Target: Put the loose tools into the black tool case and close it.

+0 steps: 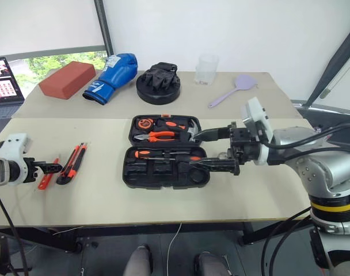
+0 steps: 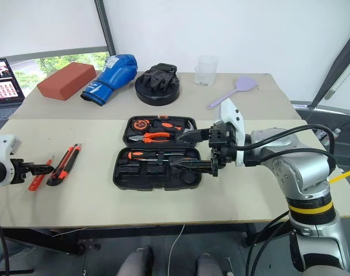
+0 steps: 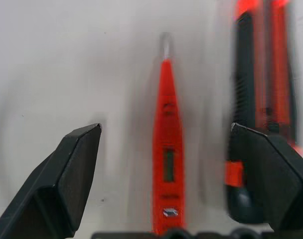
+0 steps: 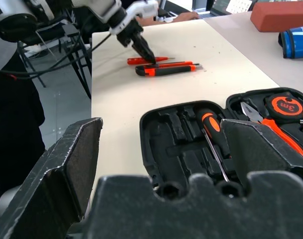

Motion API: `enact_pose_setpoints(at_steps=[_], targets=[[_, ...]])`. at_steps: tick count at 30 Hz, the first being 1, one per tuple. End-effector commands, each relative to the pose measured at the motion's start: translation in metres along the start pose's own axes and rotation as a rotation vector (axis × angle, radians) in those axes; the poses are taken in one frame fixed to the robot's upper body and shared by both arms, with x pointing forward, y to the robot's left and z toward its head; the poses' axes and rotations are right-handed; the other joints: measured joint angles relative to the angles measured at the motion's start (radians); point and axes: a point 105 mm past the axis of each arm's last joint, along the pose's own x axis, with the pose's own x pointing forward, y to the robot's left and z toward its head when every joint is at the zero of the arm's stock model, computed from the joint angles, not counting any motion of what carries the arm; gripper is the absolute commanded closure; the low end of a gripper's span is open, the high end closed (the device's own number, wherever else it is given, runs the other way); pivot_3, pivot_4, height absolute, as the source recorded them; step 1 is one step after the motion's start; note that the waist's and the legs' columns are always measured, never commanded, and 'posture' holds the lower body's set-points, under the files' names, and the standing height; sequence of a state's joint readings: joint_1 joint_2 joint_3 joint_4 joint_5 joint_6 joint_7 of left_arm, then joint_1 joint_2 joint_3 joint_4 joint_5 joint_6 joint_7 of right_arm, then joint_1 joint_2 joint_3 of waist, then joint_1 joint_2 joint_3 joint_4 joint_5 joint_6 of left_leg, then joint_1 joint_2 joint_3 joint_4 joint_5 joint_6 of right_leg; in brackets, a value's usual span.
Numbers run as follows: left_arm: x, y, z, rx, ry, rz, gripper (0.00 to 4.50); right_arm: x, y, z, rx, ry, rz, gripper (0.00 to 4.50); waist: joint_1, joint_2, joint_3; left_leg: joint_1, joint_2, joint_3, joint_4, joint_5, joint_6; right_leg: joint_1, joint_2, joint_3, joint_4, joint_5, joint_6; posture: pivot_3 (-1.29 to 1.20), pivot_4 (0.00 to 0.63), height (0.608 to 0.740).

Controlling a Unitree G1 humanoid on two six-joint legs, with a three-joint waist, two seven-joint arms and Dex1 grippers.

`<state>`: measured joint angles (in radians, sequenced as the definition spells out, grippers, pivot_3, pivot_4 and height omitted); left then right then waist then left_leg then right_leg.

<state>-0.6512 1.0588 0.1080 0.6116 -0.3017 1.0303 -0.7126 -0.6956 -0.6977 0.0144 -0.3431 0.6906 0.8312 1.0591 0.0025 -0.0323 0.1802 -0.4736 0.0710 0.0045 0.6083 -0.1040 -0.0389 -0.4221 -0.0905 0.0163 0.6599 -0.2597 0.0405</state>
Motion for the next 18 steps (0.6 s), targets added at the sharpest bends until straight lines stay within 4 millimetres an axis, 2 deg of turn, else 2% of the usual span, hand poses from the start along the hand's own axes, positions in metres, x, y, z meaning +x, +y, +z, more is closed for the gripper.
enact_pose_setpoints(at_steps=[1, 2, 3, 4, 7, 10, 12, 14, 16, 18], targets=[[0.008, 0.007, -0.007, 0.011, 0.047, 0.032, 0.85, -0.008, 0.001, 0.012, -0.038, -0.025, -0.033, 0.00, 0.001, 0.000, 0.000, 0.000, 0.000, 0.000, 0.000, 0.000, 0.000, 0.000, 0.000, 0.000, 0.000, 0.000, 0.000, 0.00, 0.150, 0.735], [0.010, 0.007, -0.010, 0.017, 0.058, 0.030, 1.10, -0.009, 0.001, 0.011, -0.036, -0.025, -0.035, 0.00, 0.002, 0.000, 0.000, 0.000, 0.000, 0.000, 0.000, 0.000, 0.000, 0.000, 0.000, 0.000, 0.001, 0.000, 0.000, 0.00, 0.150, 0.735], [0.011, 0.007, -0.011, 0.021, 0.064, 0.028, 1.62, -0.009, 0.001, 0.011, -0.036, -0.025, -0.037, 0.00, 0.003, 0.000, 0.000, 0.000, 0.000, 0.000, 0.000, 0.000, 0.000, 0.000, 0.000, 0.000, 0.001, 0.000, 0.000, 0.00, 0.150, 0.735], [0.013, 0.006, -0.014, 0.026, 0.078, 0.022, 1.84, -0.010, 0.002, 0.011, -0.035, -0.023, -0.039, 0.00, 0.004, 0.000, 0.000, 0.000, 0.000, 0.000, 0.000, 0.000, 0.000, 0.000, 0.000, 0.000, 0.002, 0.000, 0.000, 0.00, 0.150, 0.735], [0.019, 0.007, -0.021, 0.033, 0.105, 0.021, 3.09, -0.014, 0.004, 0.009, -0.038, -0.011, -0.049, 0.00, 0.007, 0.001, -0.001, 0.001, 0.000, 0.000, 0.000, 0.000, 0.000, 0.000, 0.000, 0.000, 0.002, 0.000, 0.000, 0.00, 0.150, 0.735], [0.018, 0.011, -0.017, 0.029, 0.082, 0.030, 4.12, -0.017, 0.004, 0.007, -0.044, 0.006, -0.064, 0.00, 0.010, 0.003, -0.002, 0.002, -0.001, 0.001, 0.000, 0.000, 0.000, 0.001, -0.001, 0.000, 0.002, 0.000, 0.000, 0.00, 0.150, 0.735], [0.012, 0.011, 0.000, 0.042, 0.022, 0.023, 4.12, -0.019, 0.004, 0.003, -0.029, 0.022, -0.070, 0.00, 0.010, 0.003, -0.002, 0.002, -0.001, 0.001, 0.000, 0.000, 0.000, 0.001, -0.001, 0.000, 0.002, 0.000, 0.000, 0.00, 0.150, 0.735], [0.001, 0.002, 0.028, 0.095, -0.074, -0.025, 4.12, -0.023, 0.005, -0.003, -0.002, 0.046, -0.074, 0.00, 0.011, 0.003, -0.002, 0.002, -0.001, 0.001, 0.000, 0.000, 0.000, 0.001, -0.001, 0.000, 0.003, 0.000, 0.000, 0.00, 0.150, 0.735], [-0.014, -0.018, 0.058, 0.245, -0.163, -0.096, 4.12, -0.026, 0.009, -0.009, 0.018, 0.070, -0.066, 0.00, 0.013, -0.001, -0.001, 0.001, -0.001, 0.000, 0.000, 0.000, 0.000, 0.001, -0.001, 0.000, 0.003, 0.000, 0.000, 0.00, 0.150, 0.735], [-0.023, -0.048, 0.074, 0.460, -0.210, -0.196, 4.12, -0.029, 0.013, -0.014, 0.028, 0.087, -0.070, 0.00, 0.017, -0.003, 0.000, -0.002, 0.000, 0.000, 0.001, 0.002, -0.002, -0.001, -0.001, -0.001, 0.003, 0.000, 0.000, 0.00, 0.150, 0.735]])
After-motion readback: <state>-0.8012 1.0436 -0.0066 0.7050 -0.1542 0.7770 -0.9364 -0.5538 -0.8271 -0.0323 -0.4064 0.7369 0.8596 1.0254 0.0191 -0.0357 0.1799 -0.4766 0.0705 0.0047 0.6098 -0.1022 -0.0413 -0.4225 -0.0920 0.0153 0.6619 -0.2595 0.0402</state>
